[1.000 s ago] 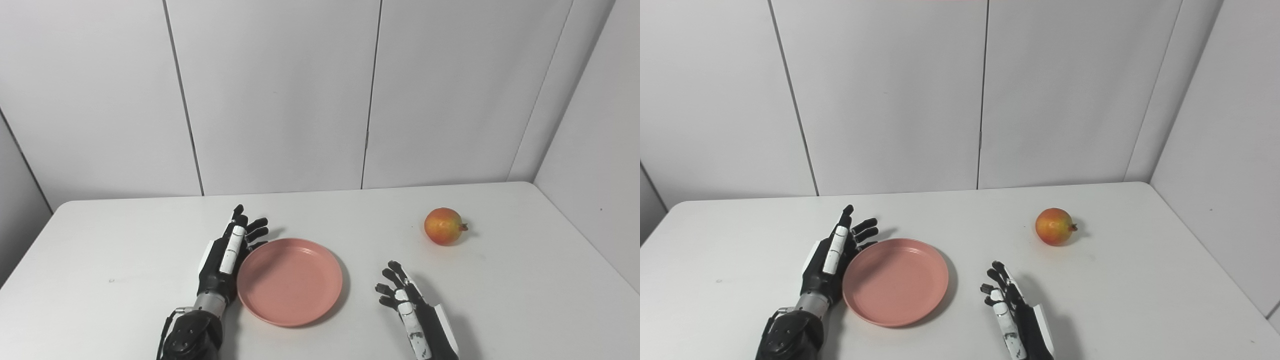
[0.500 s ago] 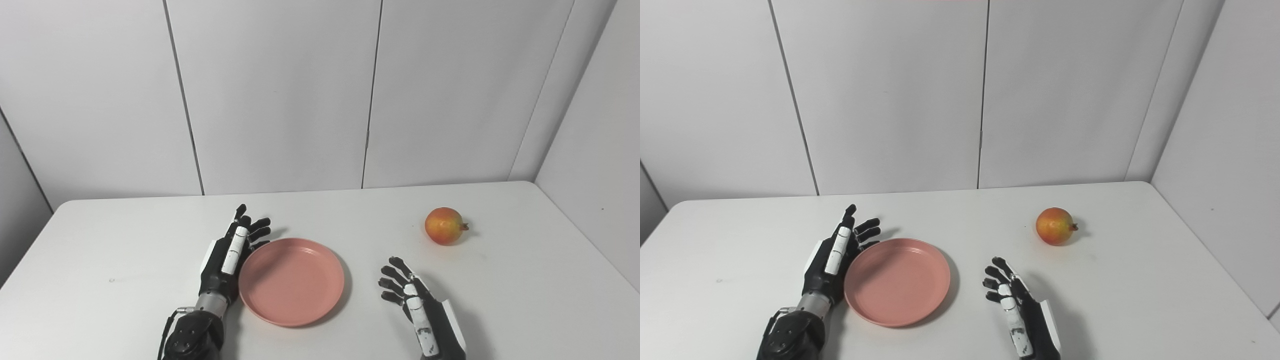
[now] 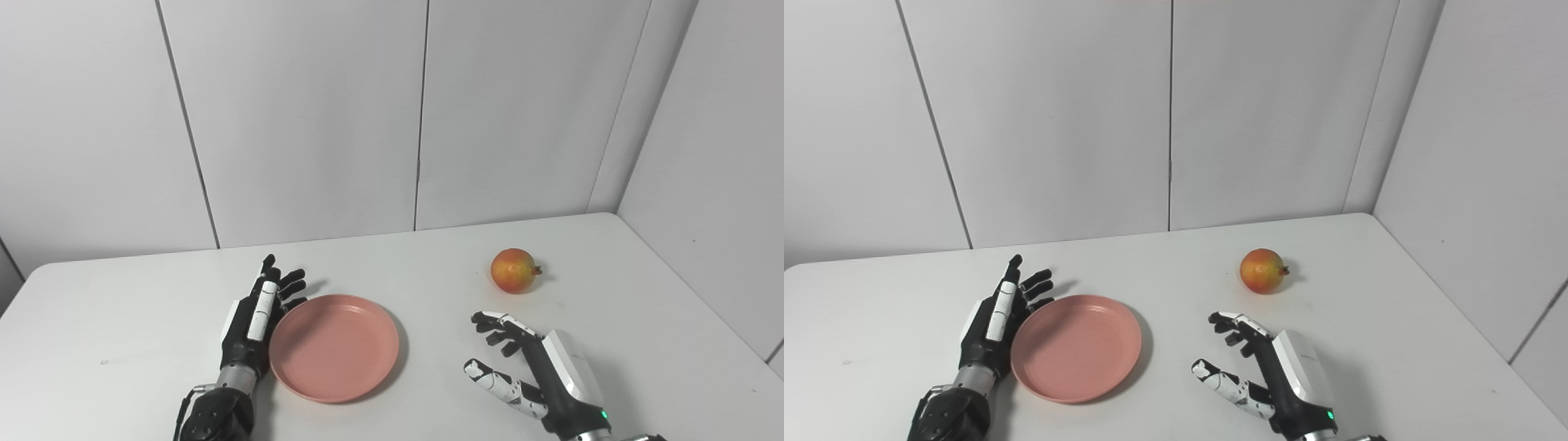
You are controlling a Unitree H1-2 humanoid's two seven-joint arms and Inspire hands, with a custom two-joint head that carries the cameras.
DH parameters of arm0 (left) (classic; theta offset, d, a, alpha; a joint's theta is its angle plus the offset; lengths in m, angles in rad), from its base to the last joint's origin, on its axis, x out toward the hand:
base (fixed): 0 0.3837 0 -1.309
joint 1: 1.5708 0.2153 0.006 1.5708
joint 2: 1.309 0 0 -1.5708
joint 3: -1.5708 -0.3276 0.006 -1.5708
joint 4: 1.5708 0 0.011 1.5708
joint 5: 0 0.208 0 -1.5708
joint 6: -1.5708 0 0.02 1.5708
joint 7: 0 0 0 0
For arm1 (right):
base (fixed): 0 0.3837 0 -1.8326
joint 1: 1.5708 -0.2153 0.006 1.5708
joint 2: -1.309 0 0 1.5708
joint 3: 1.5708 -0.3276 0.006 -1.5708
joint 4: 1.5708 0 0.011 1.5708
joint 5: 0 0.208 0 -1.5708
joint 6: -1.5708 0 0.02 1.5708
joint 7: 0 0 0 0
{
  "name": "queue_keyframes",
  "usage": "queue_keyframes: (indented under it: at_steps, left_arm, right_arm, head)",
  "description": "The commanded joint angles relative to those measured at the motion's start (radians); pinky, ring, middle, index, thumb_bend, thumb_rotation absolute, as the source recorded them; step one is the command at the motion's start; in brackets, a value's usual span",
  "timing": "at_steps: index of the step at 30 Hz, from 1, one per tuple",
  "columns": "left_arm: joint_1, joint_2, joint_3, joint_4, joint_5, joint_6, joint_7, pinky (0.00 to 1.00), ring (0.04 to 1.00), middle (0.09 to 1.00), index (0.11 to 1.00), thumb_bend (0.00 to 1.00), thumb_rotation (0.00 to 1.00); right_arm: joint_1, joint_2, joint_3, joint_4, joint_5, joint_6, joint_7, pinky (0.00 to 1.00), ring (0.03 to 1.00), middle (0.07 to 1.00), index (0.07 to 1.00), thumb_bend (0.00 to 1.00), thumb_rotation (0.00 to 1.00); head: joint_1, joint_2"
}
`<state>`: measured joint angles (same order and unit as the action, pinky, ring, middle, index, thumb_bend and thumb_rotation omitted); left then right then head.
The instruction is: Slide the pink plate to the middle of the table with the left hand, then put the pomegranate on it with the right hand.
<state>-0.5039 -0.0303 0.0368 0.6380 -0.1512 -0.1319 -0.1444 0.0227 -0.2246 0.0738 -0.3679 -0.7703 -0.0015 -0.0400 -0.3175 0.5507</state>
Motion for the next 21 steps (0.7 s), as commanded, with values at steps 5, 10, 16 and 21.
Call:
queue_keyframes:
  at_steps: [5, 10, 16, 21]
  left_arm:
    - [-0.005, -0.001, 0.008, 0.024, -0.011, 0.001, -0.008, 0.75, 0.847, 0.822, 1.000, 0.92, 0.85]
    - [-0.002, 0.000, 0.011, 0.020, -0.008, 0.003, -0.008, 0.74, 0.840, 0.814, 1.000, 0.94, 0.84]
    - [0.008, -0.003, 0.010, 0.003, -0.005, 0.009, -0.008, 0.74, 0.839, 0.813, 1.000, 0.93, 0.85]
    - [0.017, -0.005, 0.011, -0.016, -0.004, 0.021, -0.001, 0.74, 0.838, 0.809, 1.000, 0.93, 0.84]
  right_arm:
    - [-0.164, -0.039, 0.000, -0.044, -0.152, 0.035, 0.066, 0.55, 0.647, 0.696, 0.700, 0.82, 1.00]
    - [-0.251, -0.073, 0.002, 0.003, -0.237, 0.020, 0.075, 0.54, 0.632, 0.687, 0.706, 0.83, 1.00]
    - [-0.324, -0.114, 0.020, 0.078, -0.321, 0.018, 0.063, 0.58, 0.661, 0.705, 0.728, 0.82, 1.00]
    - [-0.388, -0.137, 0.032, 0.153, -0.364, 0.030, 0.066, 0.65, 0.715, 0.734, 0.733, 0.84, 1.00]
  head:
    - [0.002, 0.000]
    - [0.002, -0.001]
    - [0.013, -0.003]
    - [0.021, 0.003]
